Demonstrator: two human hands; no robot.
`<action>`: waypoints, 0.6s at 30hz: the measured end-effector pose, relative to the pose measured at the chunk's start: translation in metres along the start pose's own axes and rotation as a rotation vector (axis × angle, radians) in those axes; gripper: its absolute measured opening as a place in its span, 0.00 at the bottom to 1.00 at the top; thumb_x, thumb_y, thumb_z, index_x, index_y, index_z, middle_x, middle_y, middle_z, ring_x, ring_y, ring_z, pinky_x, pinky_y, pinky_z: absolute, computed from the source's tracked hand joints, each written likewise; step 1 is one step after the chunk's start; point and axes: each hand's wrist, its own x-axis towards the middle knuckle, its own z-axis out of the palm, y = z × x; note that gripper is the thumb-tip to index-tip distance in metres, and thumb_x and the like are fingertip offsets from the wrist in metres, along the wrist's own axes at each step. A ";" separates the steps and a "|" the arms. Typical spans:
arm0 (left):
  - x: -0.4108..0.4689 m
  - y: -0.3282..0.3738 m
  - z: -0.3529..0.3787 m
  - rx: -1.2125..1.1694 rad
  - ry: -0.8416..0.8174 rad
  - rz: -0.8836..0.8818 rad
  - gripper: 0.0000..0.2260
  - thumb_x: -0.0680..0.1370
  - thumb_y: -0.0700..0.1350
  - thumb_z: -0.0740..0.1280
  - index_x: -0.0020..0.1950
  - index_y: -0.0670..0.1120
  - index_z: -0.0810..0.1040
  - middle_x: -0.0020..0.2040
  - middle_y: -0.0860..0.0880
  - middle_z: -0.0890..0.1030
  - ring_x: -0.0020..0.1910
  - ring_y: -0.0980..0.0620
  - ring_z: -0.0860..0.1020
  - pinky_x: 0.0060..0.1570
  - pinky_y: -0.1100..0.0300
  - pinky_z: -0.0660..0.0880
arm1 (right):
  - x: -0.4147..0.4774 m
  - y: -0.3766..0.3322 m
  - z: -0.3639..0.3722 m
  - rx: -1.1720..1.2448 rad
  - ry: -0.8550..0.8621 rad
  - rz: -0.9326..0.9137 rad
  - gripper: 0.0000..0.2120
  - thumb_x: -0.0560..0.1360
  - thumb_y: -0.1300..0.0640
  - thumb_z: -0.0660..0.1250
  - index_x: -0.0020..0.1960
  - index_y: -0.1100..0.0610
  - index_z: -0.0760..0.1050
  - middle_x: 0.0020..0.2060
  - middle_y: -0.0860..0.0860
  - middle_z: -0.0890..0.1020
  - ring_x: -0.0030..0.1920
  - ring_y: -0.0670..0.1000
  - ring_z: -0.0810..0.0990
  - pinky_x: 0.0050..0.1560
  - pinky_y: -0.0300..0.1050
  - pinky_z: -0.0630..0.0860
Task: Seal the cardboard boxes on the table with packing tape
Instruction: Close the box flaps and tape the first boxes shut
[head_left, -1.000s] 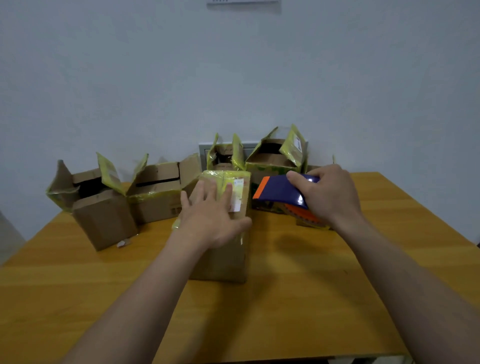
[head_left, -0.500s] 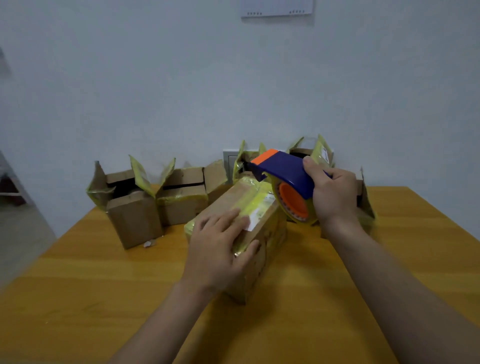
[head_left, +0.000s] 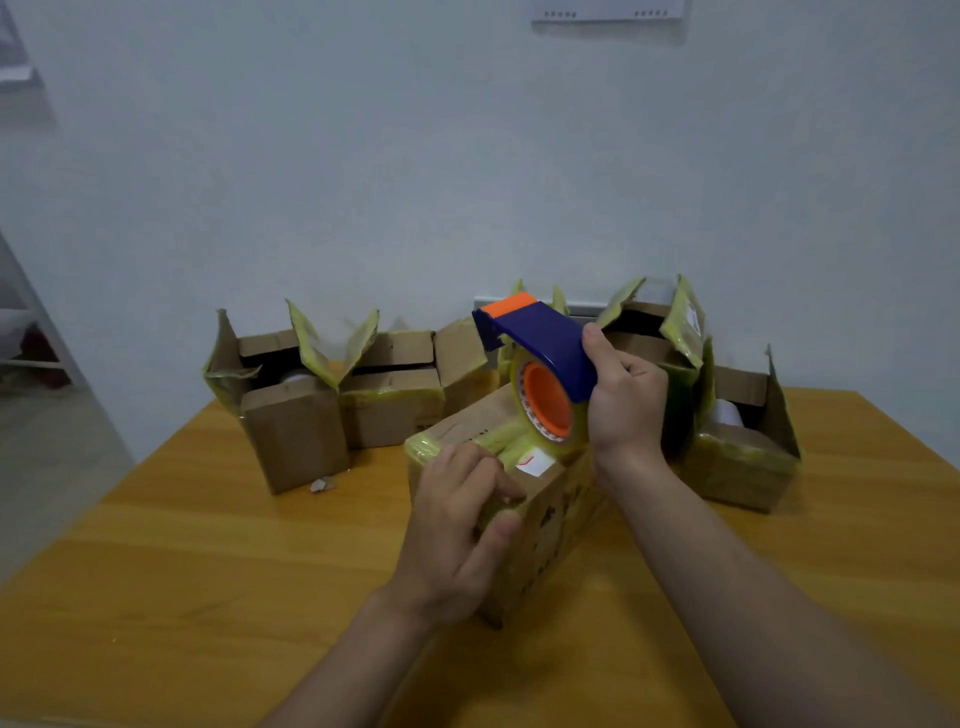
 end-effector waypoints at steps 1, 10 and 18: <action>0.007 0.002 -0.006 -0.098 0.050 -0.049 0.23 0.85 0.59 0.54 0.45 0.44 0.78 0.45 0.51 0.76 0.47 0.48 0.75 0.47 0.51 0.71 | 0.001 0.003 0.003 -0.004 -0.002 0.018 0.19 0.82 0.46 0.65 0.45 0.61 0.83 0.33 0.46 0.85 0.35 0.41 0.82 0.33 0.34 0.75; 0.055 -0.056 -0.003 -0.439 0.357 -0.730 0.18 0.85 0.46 0.60 0.42 0.43 0.84 0.43 0.48 0.85 0.49 0.50 0.82 0.57 0.48 0.77 | -0.005 0.028 0.016 -0.010 -0.023 0.028 0.20 0.81 0.45 0.64 0.52 0.61 0.84 0.38 0.50 0.86 0.40 0.46 0.84 0.34 0.35 0.76; 0.038 -0.069 0.003 -0.320 0.405 -0.459 0.21 0.83 0.46 0.58 0.35 0.43 0.82 0.45 0.47 0.85 0.51 0.51 0.82 0.53 0.58 0.75 | -0.007 0.032 0.019 0.002 0.010 0.026 0.20 0.79 0.43 0.64 0.53 0.59 0.83 0.41 0.52 0.86 0.43 0.49 0.85 0.34 0.35 0.77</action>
